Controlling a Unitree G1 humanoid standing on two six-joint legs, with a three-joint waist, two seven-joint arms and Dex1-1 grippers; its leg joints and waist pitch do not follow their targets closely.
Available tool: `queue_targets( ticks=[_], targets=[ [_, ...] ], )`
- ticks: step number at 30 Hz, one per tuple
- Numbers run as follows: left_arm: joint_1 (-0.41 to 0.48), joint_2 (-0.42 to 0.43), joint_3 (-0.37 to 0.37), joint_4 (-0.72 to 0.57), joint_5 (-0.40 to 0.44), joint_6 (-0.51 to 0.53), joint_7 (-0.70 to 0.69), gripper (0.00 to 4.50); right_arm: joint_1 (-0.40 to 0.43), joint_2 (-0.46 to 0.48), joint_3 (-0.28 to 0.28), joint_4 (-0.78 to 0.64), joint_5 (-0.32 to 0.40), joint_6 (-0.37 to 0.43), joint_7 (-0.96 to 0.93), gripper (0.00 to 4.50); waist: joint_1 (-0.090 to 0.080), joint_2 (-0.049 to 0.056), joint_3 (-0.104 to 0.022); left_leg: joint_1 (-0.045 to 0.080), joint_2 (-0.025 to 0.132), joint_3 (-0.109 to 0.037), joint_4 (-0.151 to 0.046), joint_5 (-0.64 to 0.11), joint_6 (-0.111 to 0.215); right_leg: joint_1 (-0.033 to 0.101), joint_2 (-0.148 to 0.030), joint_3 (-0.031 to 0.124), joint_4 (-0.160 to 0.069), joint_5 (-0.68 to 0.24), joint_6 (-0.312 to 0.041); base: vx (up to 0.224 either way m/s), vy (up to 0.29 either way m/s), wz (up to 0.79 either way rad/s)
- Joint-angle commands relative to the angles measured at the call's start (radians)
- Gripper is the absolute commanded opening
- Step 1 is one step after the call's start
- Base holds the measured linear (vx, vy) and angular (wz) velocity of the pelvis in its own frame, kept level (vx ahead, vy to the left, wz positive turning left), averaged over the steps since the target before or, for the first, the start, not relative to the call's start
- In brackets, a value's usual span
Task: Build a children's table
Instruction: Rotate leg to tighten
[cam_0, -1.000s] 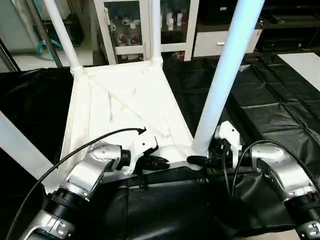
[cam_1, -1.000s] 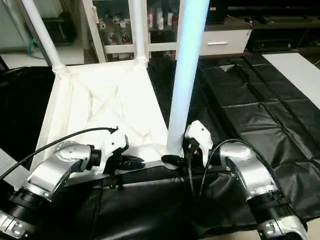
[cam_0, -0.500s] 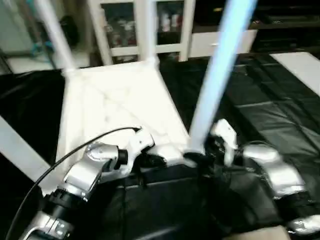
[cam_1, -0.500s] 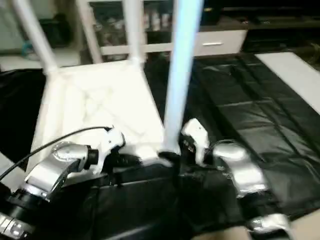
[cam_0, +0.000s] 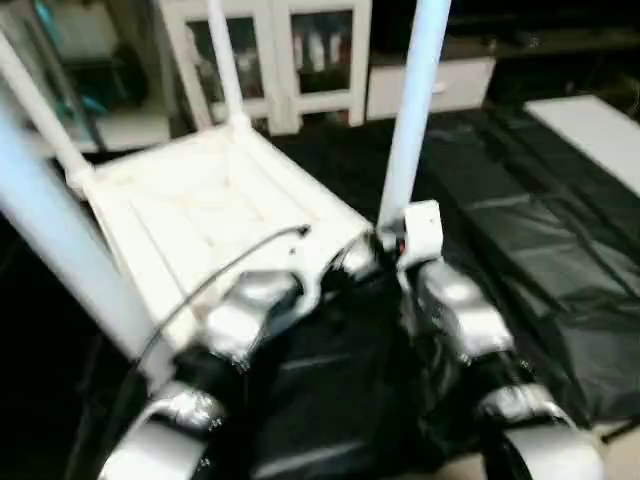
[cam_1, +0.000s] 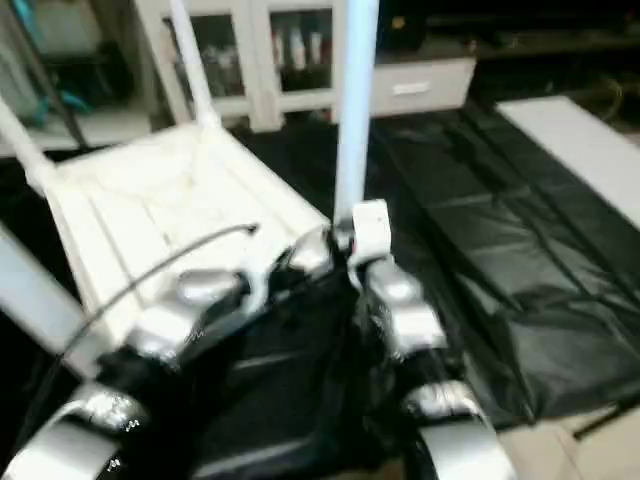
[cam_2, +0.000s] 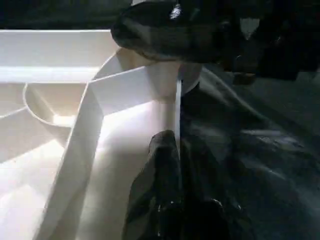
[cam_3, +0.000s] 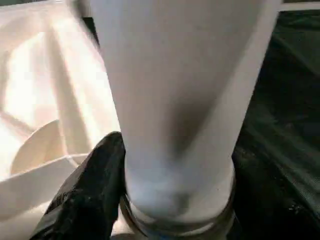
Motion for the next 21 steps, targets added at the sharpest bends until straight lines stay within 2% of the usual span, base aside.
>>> queue_targets(
  ticks=[1, 3, 6, 7, 8, 10, 11, 12, 14, 15, 16, 17, 18, 19, 20, 21],
  targets=[
    [-0.023, -0.01, 0.038, 0.044, 0.014, -0.046, 0.126, 0.0, 0.018, 0.026, 0.009, 0.058, -0.023, 0.023, -0.078, 2.69, 0.001, -0.012, -0.055, 0.018, 0.042, -0.026, -0.081, -0.249, 0.001, 0.024, -0.055, 0.025, -0.089, -0.251, -0.181, 0.0, 0.0, 0.0],
    [-0.039, -0.015, 0.048, 0.065, 0.019, -0.066, 0.15, 0.0, 0.003, 0.035, 0.015, 0.082, -0.052, -0.011, -0.111, 2.69, 0.005, -0.011, -0.057, 0.015, 0.042, -0.026, -0.081, -0.233, 0.004, 0.027, -0.055, 0.023, -0.085, -0.221, -0.178, 0.0, 0.0, 0.0],
    [-0.034, -0.012, 0.051, 0.063, 0.018, -0.083, 0.137, 0.0, 0.0, 0.048, -0.009, 0.077, -0.015, -0.041, -0.039, 2.69, 0.009, -0.013, -0.058, 0.008, 0.042, -0.026, -0.08, -0.227, 0.022, 0.031, -0.058, 0.023, -0.083, -0.204, -0.176, 0.0, 0.0, 0.0],
    [-0.03, -0.009, 0.052, 0.059, 0.017, -0.085, 0.134, 0.0, 0.005, 0.051, -0.012, 0.064, -0.004, -0.057, -0.009, 2.69, 0.011, -0.01, -0.056, 0.007, 0.042, -0.027, -0.081, -0.228, 0.026, 0.031, -0.06, 0.023, -0.084, -0.215, -0.175, 0.0, 0.0, 0.0],
    [-0.027, -0.006, 0.051, 0.057, 0.019, -0.09, 0.13, 0.0, 0.01, 0.051, -0.007, 0.054, -0.008, -0.067, 0.004, 3.04, 0.011, -0.01, -0.056, 0.007, 0.042, -0.027, -0.081, -0.228, 0.026, 0.031, -0.06, 0.023, -0.084, -0.215, -0.175, 0.0, 0.0, 0.0],
    [-0.015, 0.006, 0.049, 0.036, 0.019, -0.094, 0.11, 0.0, 0.034, 0.043, 0.013, 0.0, -0.017, -0.102, 0.038, 3.41, 0.013, -0.008, -0.057, 0.006, 0.044, -0.027, -0.082, -0.23, 0.03, 0.032, -0.06, 0.023, -0.086, -0.218, -0.17, 0.0, 0.0, 0.0],
    [-0.002, 0.018, 0.047, 0.016, 0.016, -0.093, 0.089, 0.0, 0.054, 0.032, 0.031, -0.05, -0.019, -0.097, 0.058, 3.41, 0.013, 0.001, -0.058, 0.005, 0.045, -0.028, -0.081, -0.224, 0.031, 0.031, -0.06, 0.023, -0.083, -0.21, -0.172, 0.0, 0.0, 0.0],
    [0.004, 0.023, 0.045, 0.007, 0.014, -0.092, 0.078, 0.0, 0.062, 0.026, 0.038, -0.07, -0.02, -0.094, 0.066, 3.47, 0.012, -0.001, -0.056, 0.0, 0.043, -0.029, -0.082, -0.219, 0.038, 0.035, -0.058, 0.021, -0.085, -0.204, -0.168, 0.0, 0.0, 0.0],
    [0.035, 0.055, 0.028, -0.043, 0.008, -0.089, 0.011, 0.0, 0.103, -0.007, 0.066, -0.174, -0.009, -0.037, 0.134, 3.58, 0.004, -0.005, -0.06, -0.01, 0.044, -0.033, -0.082, -0.183, 0.046, 0.045, -0.058, 0.019, -0.076, -0.161, -0.166, 0.0, 0.0, 0.0],
    [0.05, 0.068, 0.024, -0.07, 0.003, -0.079, -0.015, 0.0, 0.119, -0.023, 0.07, -0.213, -0.002, -0.009, 0.157, 3.73, -0.001, -0.002, -0.061, -0.014, 0.044, -0.035, -0.082, -0.162, 0.053, 0.045, -0.056, 0.017, -0.073, -0.143, -0.171, 0.0, 0.0, 0.0],
    [0.062, 0.079, 0.019, -0.091, -0.001, -0.071, -0.037, 0.0, 0.132, -0.038, 0.075, -0.245, 0.006, 0.015, 0.185, 3.81, -0.002, 0.0, -0.064, -0.007, 0.045, -0.031, -0.074, -0.149, 0.062, 0.036, -0.056, 0.019, -0.074, -0.123, -0.183, 0.0, 0.0, 0.0],
    [0.062, 0.08, 0.019, -0.092, -0.001, -0.071, -0.038, 0.0, 0.132, -0.038, 0.075, -0.246, 0.006, 0.016, 0.185, 3.84, -0.001, 0.0, -0.067, -0.004, 0.045, -0.03, -0.07, -0.135, 0.068, 0.037, -0.056, 0.02, -0.073, -0.098, -0.196, 0.0, 0.0, 0.0],
    [0.069, 0.086, 0.017, -0.104, -0.003, -0.066, -0.05, 0.0, 0.139, -0.048, 0.077, -0.264, 0.01, 0.028, 0.201, 3.84, 0.0, 0.0, -0.068, -0.007, 0.044, -0.028, -0.067, -0.103, 0.083, 0.037, -0.054, 0.019, -0.068, -0.051, -0.212, 0.0, 0.0, 0.0],
    [0.091, 0.11, 0.002, -0.139, -0.011, -0.055, -0.101, 0.0, 0.16, -0.085, 0.094, -0.317, 0.023, 0.069, 0.267, 3.84, 0.001, -0.002, -0.064, -0.009, 0.045, -0.027, -0.067, -0.099, 0.093, 0.036, -0.053, 0.018, -0.068, -0.045, -0.221, 0.0, 0.0, 0.0],
    [0.091, 0.11, 0.002, -0.139, -0.011, -0.055, -0.101, 0.0, 0.16, -0.085, 0.094, -0.317, 0.023, 0.069, 0.267, 3.84, 0.004, -0.001, -0.064, -0.01, 0.046, -0.027, -0.068, -0.1, 0.097, 0.038, -0.054, 0.018, -0.065, -0.044, -0.222, 0.0, 0.0, 0.0],
    [0.117, 0.142, -0.02, -0.179, -0.022, -0.053, -0.169, 0.0, 0.185, -0.141, 0.124, -0.374, 0.034, 0.104, 0.357, 3.84, 0.005, 0.001, -0.063, -0.007, 0.048, -0.028, -0.07, -0.121, 0.097, 0.036, -0.053, 0.017, -0.068, -0.063, -0.22, 0.0, 0.0, 0.0]
  ],
)
